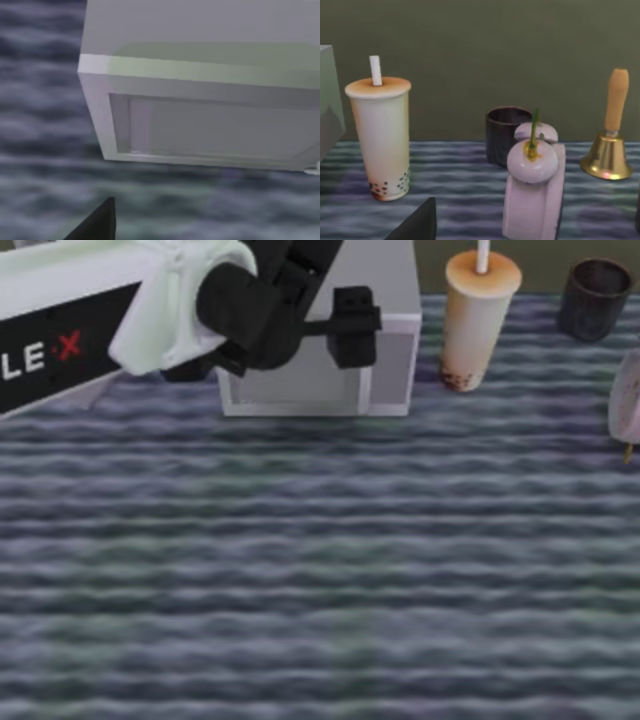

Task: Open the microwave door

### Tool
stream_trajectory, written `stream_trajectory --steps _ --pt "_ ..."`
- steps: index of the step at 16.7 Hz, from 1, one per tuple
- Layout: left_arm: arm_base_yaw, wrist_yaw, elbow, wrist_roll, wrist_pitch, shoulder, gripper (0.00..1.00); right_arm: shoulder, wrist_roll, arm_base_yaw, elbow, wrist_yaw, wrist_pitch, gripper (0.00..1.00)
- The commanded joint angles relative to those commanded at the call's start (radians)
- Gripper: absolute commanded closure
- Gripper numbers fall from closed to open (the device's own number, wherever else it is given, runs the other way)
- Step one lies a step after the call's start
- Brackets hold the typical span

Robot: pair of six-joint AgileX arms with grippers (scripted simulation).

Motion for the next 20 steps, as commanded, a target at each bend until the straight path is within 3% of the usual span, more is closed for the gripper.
stream_trajectory --steps 7,13,20 --pt "-0.117 -0.07 0.28 -0.105 -0.083 0.296 0.0 0.0 0.0 0.0 0.0 0.0 0.0 0.0" --pt "-0.113 -0.068 0.285 -0.103 -0.08 0.302 0.0 0.0 0.0 0.0 0.0 0.0 0.0 0.0" --pt "-0.048 -0.03 0.369 -0.04 0.057 0.499 0.0 0.0 0.0 0.0 0.0 0.0 0.0 0.0"
